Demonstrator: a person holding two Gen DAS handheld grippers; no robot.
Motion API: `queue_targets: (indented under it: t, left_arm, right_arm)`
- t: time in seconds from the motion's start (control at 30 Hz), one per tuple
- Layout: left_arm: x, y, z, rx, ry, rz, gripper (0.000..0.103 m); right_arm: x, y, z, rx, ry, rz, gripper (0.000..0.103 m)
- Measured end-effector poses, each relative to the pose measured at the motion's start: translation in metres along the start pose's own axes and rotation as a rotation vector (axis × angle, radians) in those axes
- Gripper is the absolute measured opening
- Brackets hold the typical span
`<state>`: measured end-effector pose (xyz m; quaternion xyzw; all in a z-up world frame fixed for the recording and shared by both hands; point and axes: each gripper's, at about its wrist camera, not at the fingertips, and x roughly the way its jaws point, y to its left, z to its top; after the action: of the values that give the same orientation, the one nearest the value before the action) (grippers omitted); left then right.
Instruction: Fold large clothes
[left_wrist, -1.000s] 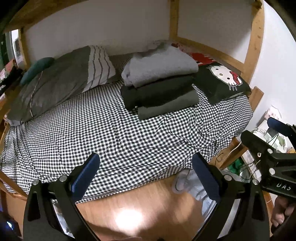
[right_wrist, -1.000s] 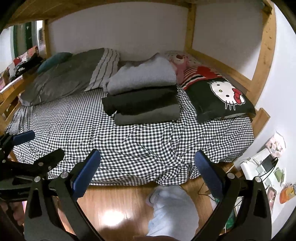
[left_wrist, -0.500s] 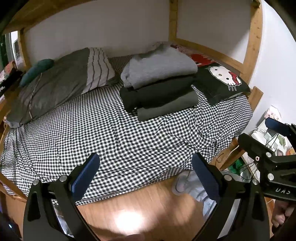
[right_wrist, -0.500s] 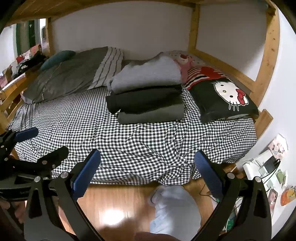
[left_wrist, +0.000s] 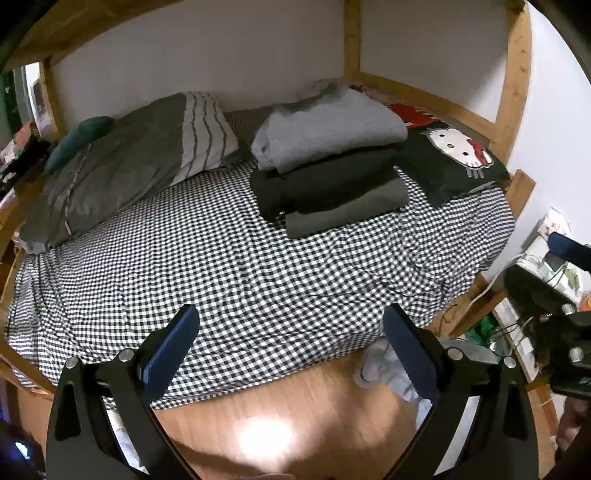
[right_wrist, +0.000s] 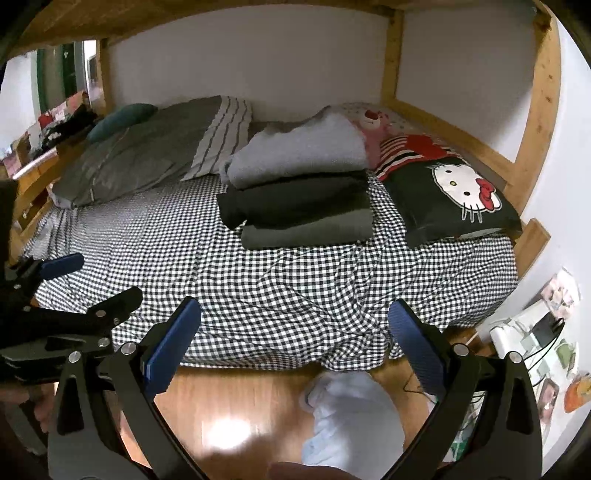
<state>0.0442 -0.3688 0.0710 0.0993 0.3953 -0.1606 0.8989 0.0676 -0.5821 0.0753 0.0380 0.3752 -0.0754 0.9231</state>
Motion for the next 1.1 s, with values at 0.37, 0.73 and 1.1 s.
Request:
queue_targets:
  t: [0.37,0.73,1.1]
  left_arm:
    - [0.0017,0.0016,-0.0004,0.006,-0.005,0.016,0.098]
    - [0.0014,-0.0017,-0.002,0.012,0.002,0.039,0.098]
    - [0.0001,0.0017,-0.0024,-0.008,0.02,-0.008,0.097]
  right_arm:
    - [0.0012,-0.0001,0.0004,-0.01,-0.002,-0.019,0.1]
    - [0.0023,-0.0013,-0.0004,-0.01,-0.001,-0.02,0.1]
    - [-0.0041,-0.0005,0.0026,-0.01,-0.014,-0.023,0.1]
